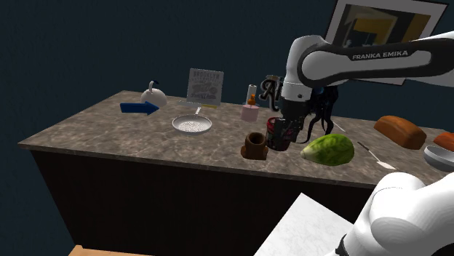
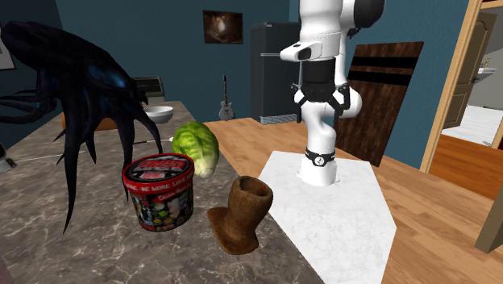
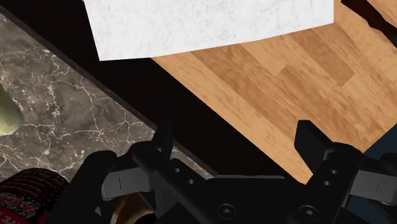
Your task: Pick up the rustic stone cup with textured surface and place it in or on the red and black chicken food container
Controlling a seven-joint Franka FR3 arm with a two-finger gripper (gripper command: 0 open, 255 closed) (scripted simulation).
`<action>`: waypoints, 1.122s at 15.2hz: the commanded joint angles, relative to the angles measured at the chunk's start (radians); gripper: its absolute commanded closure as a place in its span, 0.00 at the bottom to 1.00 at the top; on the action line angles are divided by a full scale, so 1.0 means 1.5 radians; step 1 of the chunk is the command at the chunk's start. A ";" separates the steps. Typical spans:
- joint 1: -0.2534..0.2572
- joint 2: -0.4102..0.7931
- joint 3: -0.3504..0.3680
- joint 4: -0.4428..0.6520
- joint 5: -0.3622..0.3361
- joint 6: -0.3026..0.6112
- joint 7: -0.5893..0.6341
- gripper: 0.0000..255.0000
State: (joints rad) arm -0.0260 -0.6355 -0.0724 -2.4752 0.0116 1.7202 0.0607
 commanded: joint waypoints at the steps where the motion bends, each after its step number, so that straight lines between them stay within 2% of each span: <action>1: -0.010 0.032 -0.004 -0.007 -0.013 0.057 0.004 0.00; 9: -0.050 0.176 -0.027 0.022 -0.064 0.240 0.022 0.00; 17: -0.087 0.330 -0.054 0.099 -0.106 0.388 0.049 0.00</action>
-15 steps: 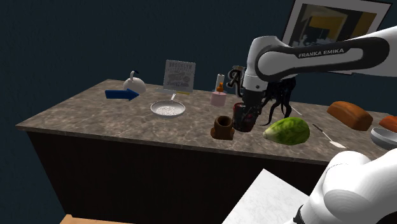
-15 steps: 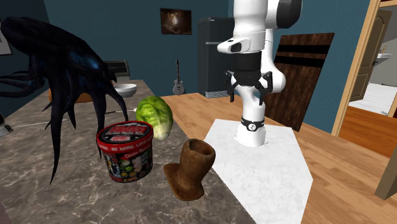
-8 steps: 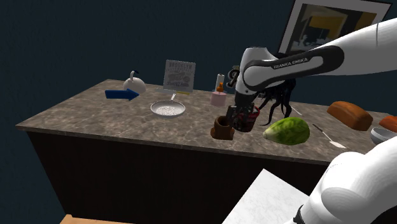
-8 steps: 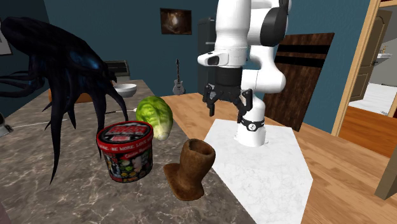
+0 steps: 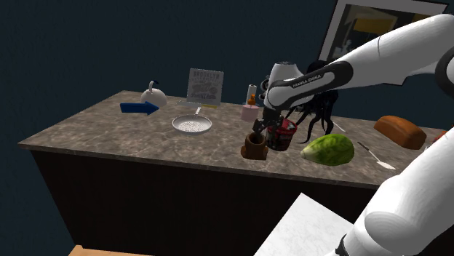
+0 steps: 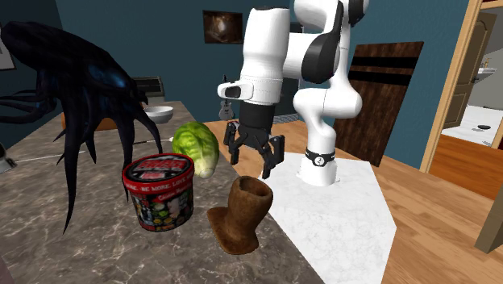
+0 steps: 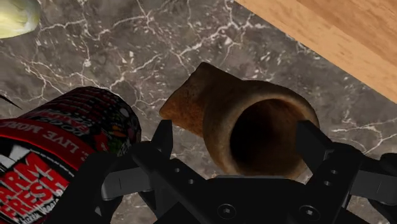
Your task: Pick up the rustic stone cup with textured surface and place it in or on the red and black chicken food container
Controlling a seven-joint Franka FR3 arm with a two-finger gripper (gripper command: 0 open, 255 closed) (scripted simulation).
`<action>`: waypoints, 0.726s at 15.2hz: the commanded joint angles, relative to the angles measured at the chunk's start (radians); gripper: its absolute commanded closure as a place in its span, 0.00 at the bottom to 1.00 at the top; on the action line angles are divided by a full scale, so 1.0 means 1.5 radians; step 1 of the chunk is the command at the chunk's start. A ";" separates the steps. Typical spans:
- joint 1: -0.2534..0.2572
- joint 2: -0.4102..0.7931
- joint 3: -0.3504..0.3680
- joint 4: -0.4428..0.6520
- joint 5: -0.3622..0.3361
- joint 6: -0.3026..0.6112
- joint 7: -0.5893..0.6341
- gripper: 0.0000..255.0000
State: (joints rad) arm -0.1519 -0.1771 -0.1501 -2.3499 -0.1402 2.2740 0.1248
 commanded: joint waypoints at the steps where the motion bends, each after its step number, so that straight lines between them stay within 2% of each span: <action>1: -0.004 0.029 -0.003 0.019 -0.006 0.023 0.007 0.00; 8: -0.007 0.077 -0.009 -0.002 -0.004 0.092 0.005 0.00; 11: -0.007 0.077 -0.008 -0.002 -0.004 0.092 0.005 0.00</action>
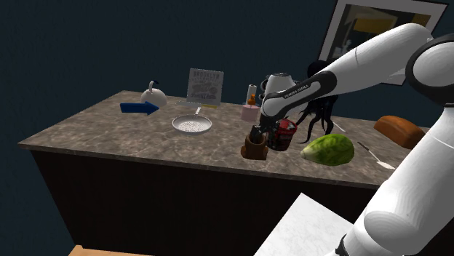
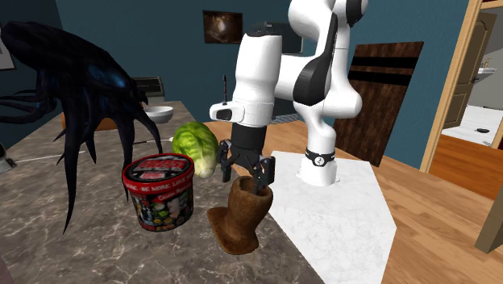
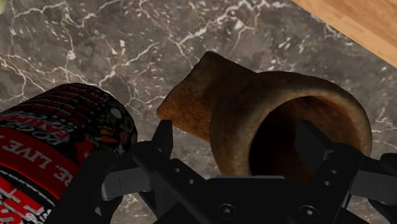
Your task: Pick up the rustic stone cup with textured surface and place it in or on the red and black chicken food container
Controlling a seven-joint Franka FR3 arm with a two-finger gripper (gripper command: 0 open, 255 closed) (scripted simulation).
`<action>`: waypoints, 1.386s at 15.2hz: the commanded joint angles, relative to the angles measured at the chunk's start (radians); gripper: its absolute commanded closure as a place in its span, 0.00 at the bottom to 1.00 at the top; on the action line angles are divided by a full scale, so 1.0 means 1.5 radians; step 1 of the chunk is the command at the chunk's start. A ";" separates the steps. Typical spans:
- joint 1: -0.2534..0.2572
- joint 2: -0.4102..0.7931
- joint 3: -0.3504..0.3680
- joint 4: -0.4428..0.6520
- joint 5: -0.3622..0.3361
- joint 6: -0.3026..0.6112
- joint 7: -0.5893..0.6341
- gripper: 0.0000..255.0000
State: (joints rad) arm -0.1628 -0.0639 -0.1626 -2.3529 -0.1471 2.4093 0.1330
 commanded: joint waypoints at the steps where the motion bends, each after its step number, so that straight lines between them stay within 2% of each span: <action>1: 0.000 0.001 0.000 0.000 0.000 0.002 0.000 0.00; 5: 0.000 0.001 0.000 0.000 0.000 0.001 0.000 0.00; 6: 0.000 0.001 0.000 0.000 0.000 0.001 0.000 1.00; 15: 0.000 0.001 0.000 0.000 0.000 0.002 0.000 1.00; 21: 0.001 -0.030 0.002 0.025 0.001 -0.054 -0.004 1.00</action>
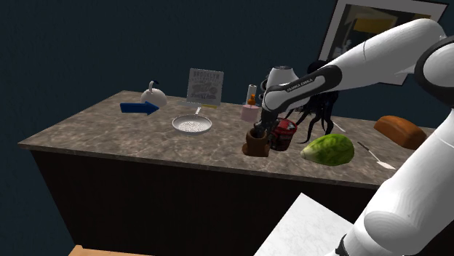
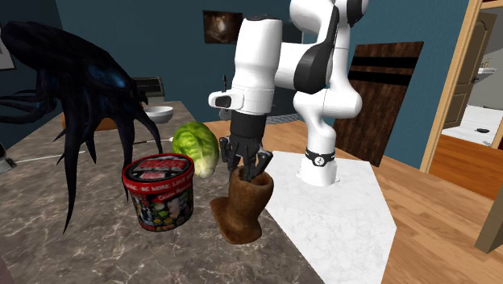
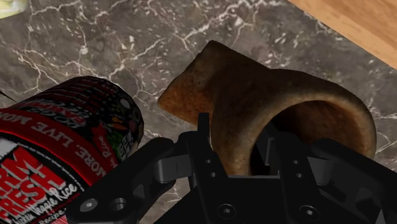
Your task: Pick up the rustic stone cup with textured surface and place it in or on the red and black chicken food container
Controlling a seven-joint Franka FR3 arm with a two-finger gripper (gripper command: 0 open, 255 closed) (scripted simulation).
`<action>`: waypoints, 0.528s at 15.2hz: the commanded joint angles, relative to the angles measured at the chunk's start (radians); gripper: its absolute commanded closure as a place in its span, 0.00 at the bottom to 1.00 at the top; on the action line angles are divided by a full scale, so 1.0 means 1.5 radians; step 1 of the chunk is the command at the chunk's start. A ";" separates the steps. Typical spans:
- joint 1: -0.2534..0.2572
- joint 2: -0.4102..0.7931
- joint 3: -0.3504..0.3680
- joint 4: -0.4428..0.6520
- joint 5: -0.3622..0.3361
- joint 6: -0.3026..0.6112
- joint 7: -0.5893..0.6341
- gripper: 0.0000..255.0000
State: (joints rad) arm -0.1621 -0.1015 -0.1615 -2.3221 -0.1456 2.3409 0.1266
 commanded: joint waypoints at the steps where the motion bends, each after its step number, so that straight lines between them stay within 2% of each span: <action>1: 0.001 -0.009 0.001 0.009 0.000 -0.018 0.000 1.00; 8: 0.002 -0.037 0.003 0.045 0.002 -0.082 -0.005 1.00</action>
State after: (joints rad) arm -0.1595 -0.1525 -0.1568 -2.2653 -0.1433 2.2333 0.1207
